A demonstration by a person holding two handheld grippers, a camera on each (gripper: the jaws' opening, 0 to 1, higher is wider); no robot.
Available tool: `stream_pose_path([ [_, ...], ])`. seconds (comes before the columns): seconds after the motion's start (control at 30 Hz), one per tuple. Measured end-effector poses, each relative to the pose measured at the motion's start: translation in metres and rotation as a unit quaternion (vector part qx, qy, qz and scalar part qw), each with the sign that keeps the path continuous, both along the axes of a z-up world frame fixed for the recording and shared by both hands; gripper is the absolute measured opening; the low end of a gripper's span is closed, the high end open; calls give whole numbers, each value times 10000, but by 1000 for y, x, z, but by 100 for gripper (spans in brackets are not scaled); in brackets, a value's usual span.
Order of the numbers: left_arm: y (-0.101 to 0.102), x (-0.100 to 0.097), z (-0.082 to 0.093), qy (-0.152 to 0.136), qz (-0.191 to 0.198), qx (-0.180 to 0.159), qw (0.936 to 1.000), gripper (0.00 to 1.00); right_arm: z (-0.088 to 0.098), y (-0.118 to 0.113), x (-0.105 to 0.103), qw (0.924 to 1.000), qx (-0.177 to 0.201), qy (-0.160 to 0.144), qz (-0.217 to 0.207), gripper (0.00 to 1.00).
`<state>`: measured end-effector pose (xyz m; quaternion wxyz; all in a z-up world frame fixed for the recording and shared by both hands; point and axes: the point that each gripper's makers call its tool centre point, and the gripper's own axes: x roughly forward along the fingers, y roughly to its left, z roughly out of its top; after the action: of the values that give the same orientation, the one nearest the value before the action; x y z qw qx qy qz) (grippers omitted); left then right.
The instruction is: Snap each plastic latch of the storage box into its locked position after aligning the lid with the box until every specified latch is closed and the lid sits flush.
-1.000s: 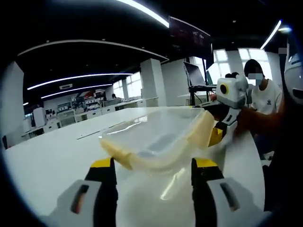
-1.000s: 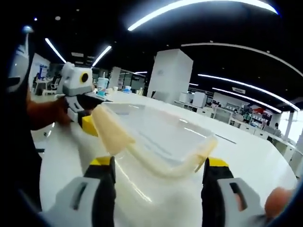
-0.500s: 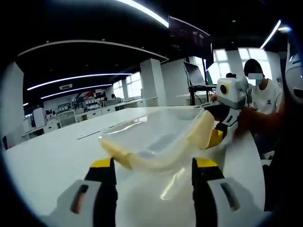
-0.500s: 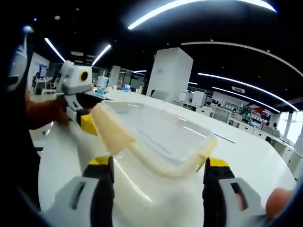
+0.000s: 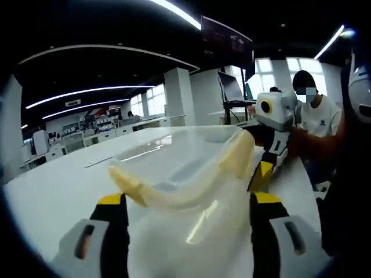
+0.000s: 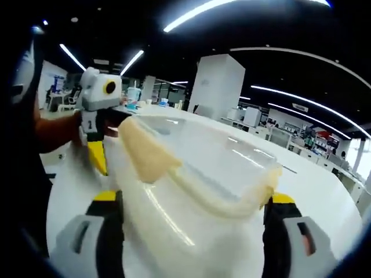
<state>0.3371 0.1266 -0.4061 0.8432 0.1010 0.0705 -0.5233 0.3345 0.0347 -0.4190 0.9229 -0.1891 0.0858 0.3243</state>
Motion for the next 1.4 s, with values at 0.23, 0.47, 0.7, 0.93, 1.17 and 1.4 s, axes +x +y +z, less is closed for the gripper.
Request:
stream_pose_path([
  [0.23, 26, -3, 5, 311, 91, -126, 9994, 100, 5, -18, -13, 9993, 322, 159, -33, 100],
  [0.47, 53, -5, 17, 396, 268, -273, 9985, 100, 35, -40, -26, 9986, 506, -8, -137, 100],
  [0.7, 76, -10, 48, 33, 411, -63, 9991, 100, 78, -66, -39, 9977, 441, -395, -320, 100],
  [0.93, 83, -15, 72, -165, 442, -52, 9989, 100, 105, -71, -47, 9970, 293, -633, -342, 100],
  [1.17, 90, -17, 105, -129, 371, -310, 9987, 98, 122, -81, -45, 9975, 232, -595, -319, 100],
  [1.4, 91, -16, 139, -324, 229, 45, 9992, 98, 164, -94, -41, 9957, -127, -860, -323, 100],
])
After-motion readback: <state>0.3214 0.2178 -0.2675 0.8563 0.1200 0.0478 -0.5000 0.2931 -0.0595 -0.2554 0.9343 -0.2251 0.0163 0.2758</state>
